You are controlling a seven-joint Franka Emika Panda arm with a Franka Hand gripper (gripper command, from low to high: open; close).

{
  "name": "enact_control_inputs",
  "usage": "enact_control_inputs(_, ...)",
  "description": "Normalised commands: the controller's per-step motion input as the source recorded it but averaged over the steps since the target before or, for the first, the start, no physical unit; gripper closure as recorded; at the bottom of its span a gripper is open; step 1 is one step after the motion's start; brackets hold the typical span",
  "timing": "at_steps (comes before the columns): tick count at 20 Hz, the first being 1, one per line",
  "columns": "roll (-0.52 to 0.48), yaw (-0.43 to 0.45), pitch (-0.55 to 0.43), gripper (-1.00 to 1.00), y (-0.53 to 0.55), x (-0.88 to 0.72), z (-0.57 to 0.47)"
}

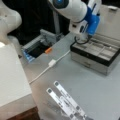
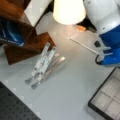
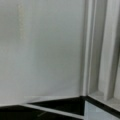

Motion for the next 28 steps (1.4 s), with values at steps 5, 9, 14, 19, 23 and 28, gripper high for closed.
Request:
enact_control_inputs(5, -0.345, 0.11, 0.035, -1.0, -0.23, -0.39, -0.05)
enact_control_inputs(9, -0.476, 0.016, -0.024, -1.0, -0.22, -0.47, -0.07)
enact_control_inputs(14, -0.469, -0.008, -0.096, -1.0, -0.17, -0.46, -0.12)
enact_control_inputs(19, -0.436, -0.056, -0.085, -1.0, -0.09, -0.38, -0.1)
enact_control_inputs(23, -0.399, -0.084, -0.085, -1.0, -0.02, -0.34, -0.06)
enact_control_inputs(28, -0.402, -0.059, -0.083, -1.0, 0.0, -0.34, -0.09)
